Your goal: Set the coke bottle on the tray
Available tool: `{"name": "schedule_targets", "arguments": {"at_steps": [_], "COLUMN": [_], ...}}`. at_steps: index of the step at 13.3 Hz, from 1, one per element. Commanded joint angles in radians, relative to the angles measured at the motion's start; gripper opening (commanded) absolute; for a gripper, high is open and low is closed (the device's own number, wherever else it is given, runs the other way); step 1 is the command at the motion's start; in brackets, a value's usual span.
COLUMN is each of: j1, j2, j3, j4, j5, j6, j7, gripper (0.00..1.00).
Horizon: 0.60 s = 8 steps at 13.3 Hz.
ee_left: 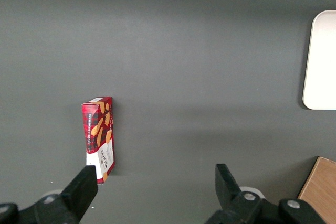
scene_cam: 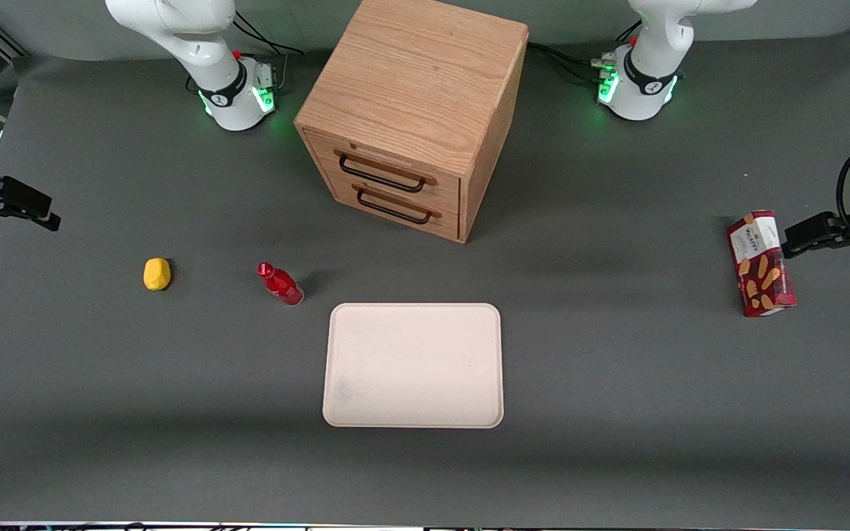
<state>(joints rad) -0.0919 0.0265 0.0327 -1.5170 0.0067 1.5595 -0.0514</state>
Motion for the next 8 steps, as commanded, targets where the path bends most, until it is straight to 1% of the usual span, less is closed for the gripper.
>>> {"name": "schedule_targets", "arguments": {"at_steps": [1, 8], "j1": [-0.005, -0.003], "j2": [0.003, -0.003], "j3": [0.006, 0.006], "j4": [0.020, 0.012], "j5": [0.004, 0.004], "j6": [-0.007, -0.009], "j7": [0.013, 0.012], "gripper": [1.00, 1.00]}}
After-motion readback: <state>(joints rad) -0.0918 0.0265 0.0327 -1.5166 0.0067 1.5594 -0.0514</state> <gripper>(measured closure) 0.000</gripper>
